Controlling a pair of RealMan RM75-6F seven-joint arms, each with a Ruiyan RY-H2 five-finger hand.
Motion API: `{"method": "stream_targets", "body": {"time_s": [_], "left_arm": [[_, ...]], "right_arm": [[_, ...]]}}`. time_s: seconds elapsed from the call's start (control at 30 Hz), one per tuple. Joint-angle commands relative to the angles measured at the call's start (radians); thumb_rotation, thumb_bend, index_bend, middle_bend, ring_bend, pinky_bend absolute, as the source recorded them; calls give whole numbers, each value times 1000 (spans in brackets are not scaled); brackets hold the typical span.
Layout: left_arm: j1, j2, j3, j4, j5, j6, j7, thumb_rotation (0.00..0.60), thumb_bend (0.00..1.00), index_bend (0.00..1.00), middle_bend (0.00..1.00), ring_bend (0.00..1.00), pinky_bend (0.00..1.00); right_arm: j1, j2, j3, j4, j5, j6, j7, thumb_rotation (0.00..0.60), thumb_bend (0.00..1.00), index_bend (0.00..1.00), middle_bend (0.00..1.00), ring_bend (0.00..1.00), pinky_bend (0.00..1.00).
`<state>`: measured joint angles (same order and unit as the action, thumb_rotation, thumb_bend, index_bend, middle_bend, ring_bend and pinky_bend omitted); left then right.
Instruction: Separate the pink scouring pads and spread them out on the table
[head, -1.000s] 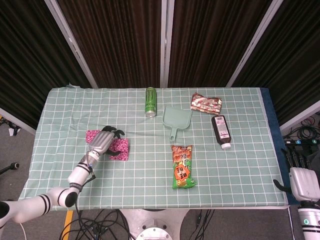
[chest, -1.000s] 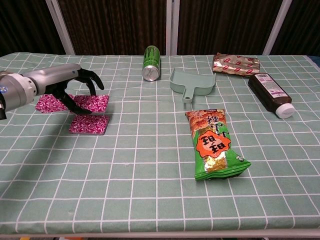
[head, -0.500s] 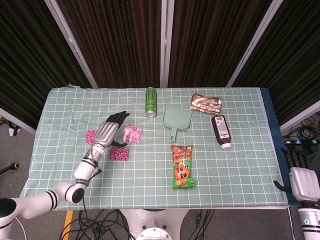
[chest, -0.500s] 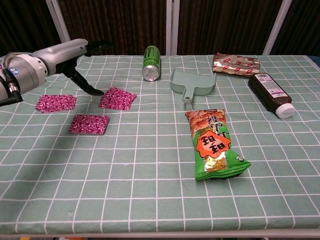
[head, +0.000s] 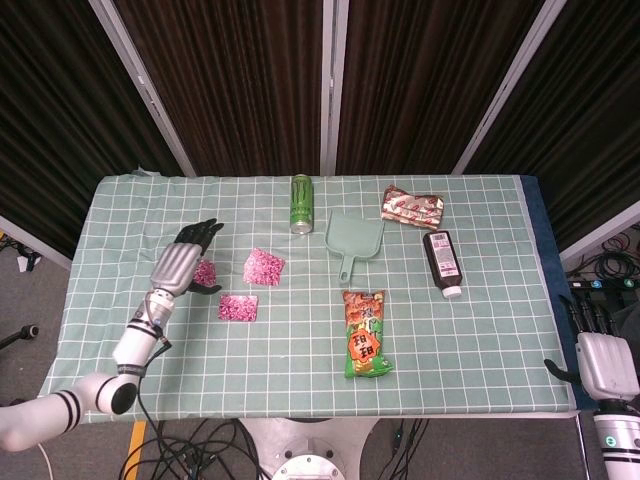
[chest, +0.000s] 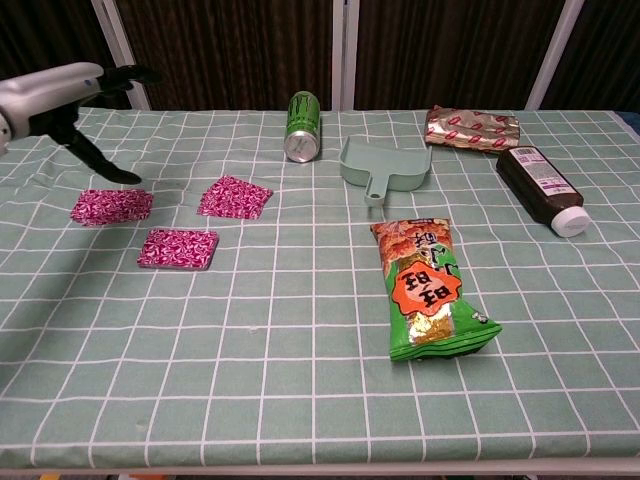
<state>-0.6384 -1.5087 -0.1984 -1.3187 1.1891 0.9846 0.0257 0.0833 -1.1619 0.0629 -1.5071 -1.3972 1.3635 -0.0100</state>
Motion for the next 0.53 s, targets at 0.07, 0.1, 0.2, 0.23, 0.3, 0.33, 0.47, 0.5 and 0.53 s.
{"method": "stream_targets", "body": {"time_s": [0.07,0.1,0.2,0.23,0.3,0.33,0.47,0.5,0.53], "left_arm": [[119,116,73,-128,-11,134,127,600,81,0,0,0,64],[147,134,90,-157,-9,172,157,600,74,0,0,0,63],[246,184,150,-245,16,304,223,600,61,0,16,0,60],[284,197,177,-265,38,351,232,600,61,1,35,0,58],[337,210,220,-271,84,419,242,600,59,4,62,0,56],[369,215,246,-266,117,461,248,600,58,8,68,0,56],[468,211,307,-230,202,583,228,600,57,40,68,0,52],[487,208,316,-218,215,602,216,600,56,43,68,0,51],[510,203,325,-199,227,623,202,600,57,47,67,0,50]], "right_arm": [[2,-3,-3,1,-11,2,5,600,64,0,0,0,0],[1,-4,-4,1,-14,4,8,600,64,0,0,0,0],[1,-5,-5,1,-23,11,16,600,64,0,0,0,0],[1,-6,-6,0,-27,13,22,600,64,0,0,0,0],[0,-8,-10,0,-36,16,25,600,64,0,0,0,0],[-2,-9,-14,1,-43,21,24,600,64,0,0,0,0],[-10,-19,-21,6,-57,37,30,600,64,0,0,0,0],[-11,-22,-23,10,-59,39,29,600,65,0,0,0,0],[-12,-25,-26,12,-62,39,27,600,68,0,0,0,0]]}}
